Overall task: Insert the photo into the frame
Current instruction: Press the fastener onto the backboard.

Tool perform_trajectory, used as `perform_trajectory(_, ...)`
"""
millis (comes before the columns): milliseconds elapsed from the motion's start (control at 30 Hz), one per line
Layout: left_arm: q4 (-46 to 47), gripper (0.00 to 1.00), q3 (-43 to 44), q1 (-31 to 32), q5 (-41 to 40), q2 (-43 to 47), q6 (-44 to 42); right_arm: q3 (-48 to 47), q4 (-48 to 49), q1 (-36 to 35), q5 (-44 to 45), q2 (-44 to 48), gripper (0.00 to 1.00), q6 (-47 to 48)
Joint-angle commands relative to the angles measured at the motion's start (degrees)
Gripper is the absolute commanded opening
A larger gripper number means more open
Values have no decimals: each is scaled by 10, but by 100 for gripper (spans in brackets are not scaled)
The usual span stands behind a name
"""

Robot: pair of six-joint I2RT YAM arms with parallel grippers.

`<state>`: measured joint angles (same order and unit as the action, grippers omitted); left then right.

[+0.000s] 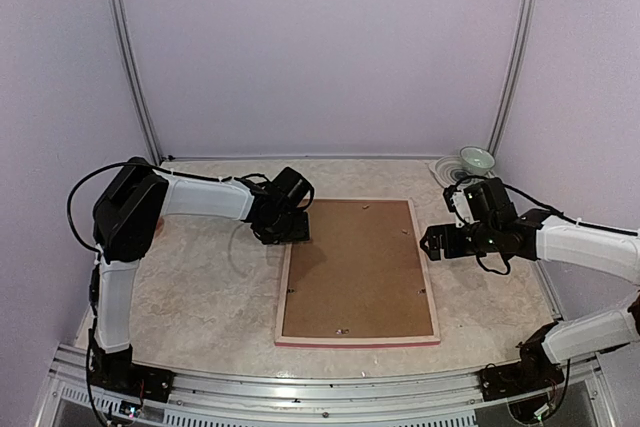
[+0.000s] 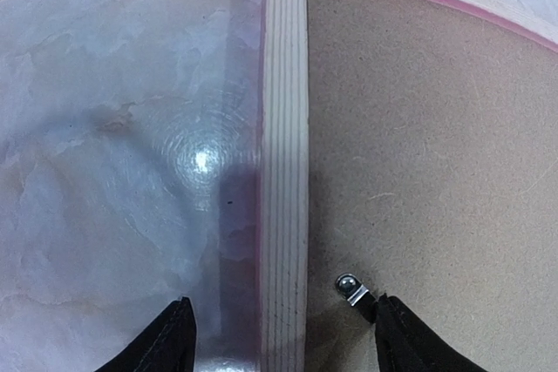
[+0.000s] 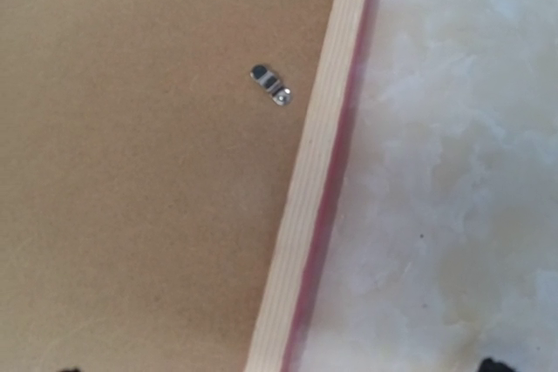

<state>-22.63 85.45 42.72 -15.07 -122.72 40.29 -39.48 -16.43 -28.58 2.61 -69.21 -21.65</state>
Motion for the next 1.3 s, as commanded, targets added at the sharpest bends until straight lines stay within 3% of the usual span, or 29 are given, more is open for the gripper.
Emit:
perform_trajectory(0, -34, 68, -8, -4, 2, -24, -1, 6, 6, 4, -1, 14, 99, 4)
perform_trajectory(333, -30, 55, -16, -8, 3, -19, 0, 6, 7, 4, -1, 14, 99, 3)
perform_trajectory(733, 24, 64, -37, -5, 7, 42, 20, 7, 7, 3, -2, 13, 99, 3)
perform_trajectory(1267, 26, 65, 5, -5, 19, 8, 22, 7, 9, 4, -8, 2, 98, 3)
